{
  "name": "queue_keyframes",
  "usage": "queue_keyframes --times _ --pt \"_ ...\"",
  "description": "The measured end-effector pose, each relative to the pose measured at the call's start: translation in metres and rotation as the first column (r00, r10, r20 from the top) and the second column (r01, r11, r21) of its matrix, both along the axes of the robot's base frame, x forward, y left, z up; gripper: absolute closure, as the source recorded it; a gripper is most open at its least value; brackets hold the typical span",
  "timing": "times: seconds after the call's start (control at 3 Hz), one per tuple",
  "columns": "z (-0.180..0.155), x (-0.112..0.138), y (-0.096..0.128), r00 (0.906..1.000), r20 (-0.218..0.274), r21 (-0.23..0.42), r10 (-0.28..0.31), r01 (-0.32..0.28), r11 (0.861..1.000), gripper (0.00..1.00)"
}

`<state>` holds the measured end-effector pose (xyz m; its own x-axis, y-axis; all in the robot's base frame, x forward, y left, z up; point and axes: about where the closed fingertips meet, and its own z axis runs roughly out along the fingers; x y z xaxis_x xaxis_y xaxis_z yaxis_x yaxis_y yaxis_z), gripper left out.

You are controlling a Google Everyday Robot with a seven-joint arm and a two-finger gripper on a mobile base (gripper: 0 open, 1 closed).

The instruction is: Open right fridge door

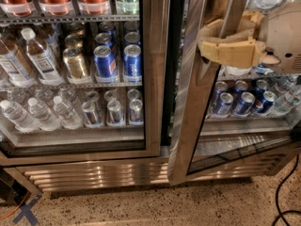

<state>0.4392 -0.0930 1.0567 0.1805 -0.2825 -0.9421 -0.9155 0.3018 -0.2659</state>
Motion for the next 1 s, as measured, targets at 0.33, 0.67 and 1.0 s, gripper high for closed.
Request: queue_keyframes --times 0.33,0.67,1.0 --pt "0.0 0.0 0.0 1.0 0.0 0.0 0.0 0.0 1.0 0.34" --pt "0.0001 -0.0001 0.0001 1.0 0.0 0.0 0.0 0.0 1.0 0.11" --pt "0.0006 -0.0005 0.0005 1.0 0.001 -0.001 0.0 0.0 1.0 0.0"
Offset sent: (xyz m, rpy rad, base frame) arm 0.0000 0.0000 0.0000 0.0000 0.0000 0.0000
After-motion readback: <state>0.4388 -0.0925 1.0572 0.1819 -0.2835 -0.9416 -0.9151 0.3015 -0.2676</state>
